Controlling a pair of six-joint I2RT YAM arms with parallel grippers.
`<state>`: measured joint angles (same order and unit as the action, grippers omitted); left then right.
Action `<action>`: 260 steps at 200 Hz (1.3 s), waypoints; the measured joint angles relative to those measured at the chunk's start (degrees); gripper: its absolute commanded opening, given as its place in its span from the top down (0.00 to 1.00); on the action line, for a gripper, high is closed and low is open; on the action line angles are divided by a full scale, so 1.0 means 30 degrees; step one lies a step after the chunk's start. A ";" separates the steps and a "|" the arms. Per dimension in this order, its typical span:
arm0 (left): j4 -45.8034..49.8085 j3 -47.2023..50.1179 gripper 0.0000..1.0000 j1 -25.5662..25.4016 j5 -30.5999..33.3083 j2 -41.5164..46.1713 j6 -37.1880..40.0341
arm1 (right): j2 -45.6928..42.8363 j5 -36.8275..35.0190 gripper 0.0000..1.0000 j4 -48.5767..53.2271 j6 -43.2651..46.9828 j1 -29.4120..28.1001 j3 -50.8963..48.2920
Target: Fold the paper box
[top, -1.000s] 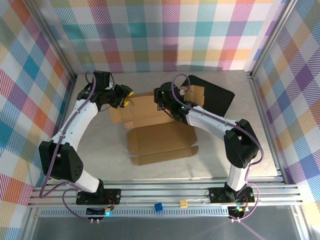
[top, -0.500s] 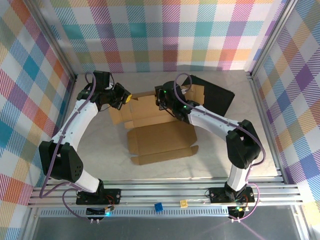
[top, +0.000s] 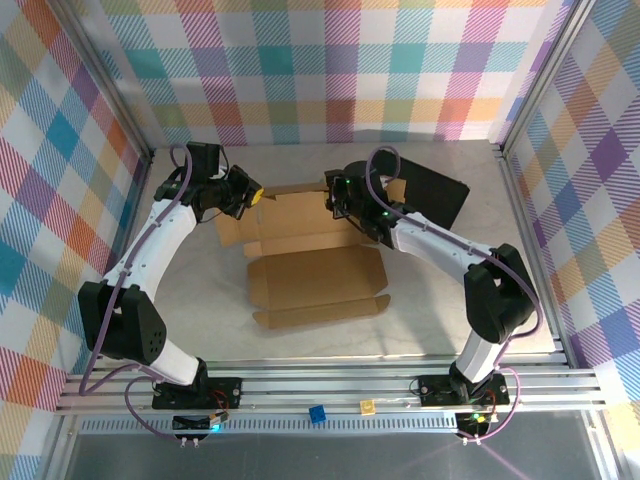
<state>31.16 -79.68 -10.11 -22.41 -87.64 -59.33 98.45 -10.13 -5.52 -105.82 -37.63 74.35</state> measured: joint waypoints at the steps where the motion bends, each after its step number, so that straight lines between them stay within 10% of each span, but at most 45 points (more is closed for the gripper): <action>1: 0.0000 0.0000 1.00 0.0000 0.0000 0.0000 0.0000 | 0.0007 0.0000 0.73 0.0000 -0.0022 0.0000 0.0000; 62: -0.0095 0.0015 1.00 0.0000 -0.0007 0.0015 0.0029 | 0.0248 -0.0015 0.95 0.0051 0.0000 -0.0087 0.0029; 83: -0.0036 0.0015 0.46 0.0044 -0.0015 0.0080 0.0423 | 0.0240 -0.0175 1.00 0.0189 0.0087 -0.0087 0.0029; 95: 0.0401 0.0015 0.38 0.0058 0.0211 0.0364 0.1115 | 0.0240 -0.0408 1.00 0.0539 0.0073 -0.0087 0.0117; 176: 0.2506 0.8604 0.69 0.0058 0.3657 1.1555 0.7774 | -0.0087 -0.0648 1.00 0.5100 0.0051 0.0335 0.3257; 260: -0.6280 1.3005 0.84 0.1056 0.2222 0.4954 1.0506 | -0.0182 0.0707 1.00 0.8233 0.0051 0.1348 0.5326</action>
<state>12.32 -40.66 -6.94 -15.75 -72.77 -27.81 97.91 -8.01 19.18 -105.67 -33.58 90.32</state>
